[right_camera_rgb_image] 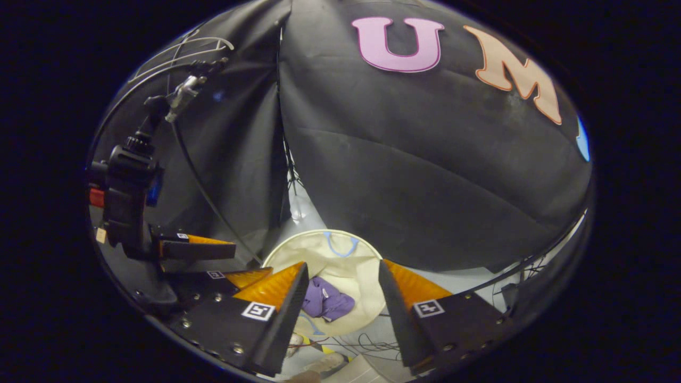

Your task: Grasp the clothes on the hanger with both hands and then place them into the laundry hamper below.

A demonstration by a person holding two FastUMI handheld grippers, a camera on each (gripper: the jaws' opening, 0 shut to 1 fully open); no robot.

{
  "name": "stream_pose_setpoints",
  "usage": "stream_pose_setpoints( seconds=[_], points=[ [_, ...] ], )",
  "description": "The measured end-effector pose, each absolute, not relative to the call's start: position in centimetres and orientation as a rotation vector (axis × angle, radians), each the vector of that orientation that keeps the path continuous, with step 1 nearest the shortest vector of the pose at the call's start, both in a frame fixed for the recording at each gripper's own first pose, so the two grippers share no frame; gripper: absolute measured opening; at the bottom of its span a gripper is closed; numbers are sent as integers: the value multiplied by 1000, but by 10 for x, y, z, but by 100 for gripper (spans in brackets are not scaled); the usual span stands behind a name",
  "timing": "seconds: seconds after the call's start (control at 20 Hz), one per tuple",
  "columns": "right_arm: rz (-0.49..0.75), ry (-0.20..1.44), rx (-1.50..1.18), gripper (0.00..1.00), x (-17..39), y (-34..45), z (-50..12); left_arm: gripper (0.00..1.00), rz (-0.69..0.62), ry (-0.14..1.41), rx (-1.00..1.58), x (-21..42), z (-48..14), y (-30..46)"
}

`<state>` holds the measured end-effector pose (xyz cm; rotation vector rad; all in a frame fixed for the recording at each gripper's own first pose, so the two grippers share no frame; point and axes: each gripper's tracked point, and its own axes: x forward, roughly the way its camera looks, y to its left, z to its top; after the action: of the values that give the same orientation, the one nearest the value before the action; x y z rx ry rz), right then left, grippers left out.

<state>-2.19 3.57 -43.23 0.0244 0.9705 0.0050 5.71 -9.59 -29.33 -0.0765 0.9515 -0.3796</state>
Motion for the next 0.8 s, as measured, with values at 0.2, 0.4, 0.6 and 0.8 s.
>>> stream_pose_setpoints(
  seconds=[0.2, 0.4, 0.6, 0.8],
  points=[
    [-20, 959, 9, 99, -23, 28, -427, 98, -371, 908, -67, 62, -277, -97],
    [-37, 925, -15, 99, -23, 18, -411, 98, -379, 832, -66, 73, -249, -102],
    [-61, 858, -31, 99, -11, 3, -378, 100, -381, 727, -79, 88, -203, -109],
    [-110, 730, -35, 99, 7, -19, -322, 97, -375, 589, -84, 103, -144, -114]
  ],
)
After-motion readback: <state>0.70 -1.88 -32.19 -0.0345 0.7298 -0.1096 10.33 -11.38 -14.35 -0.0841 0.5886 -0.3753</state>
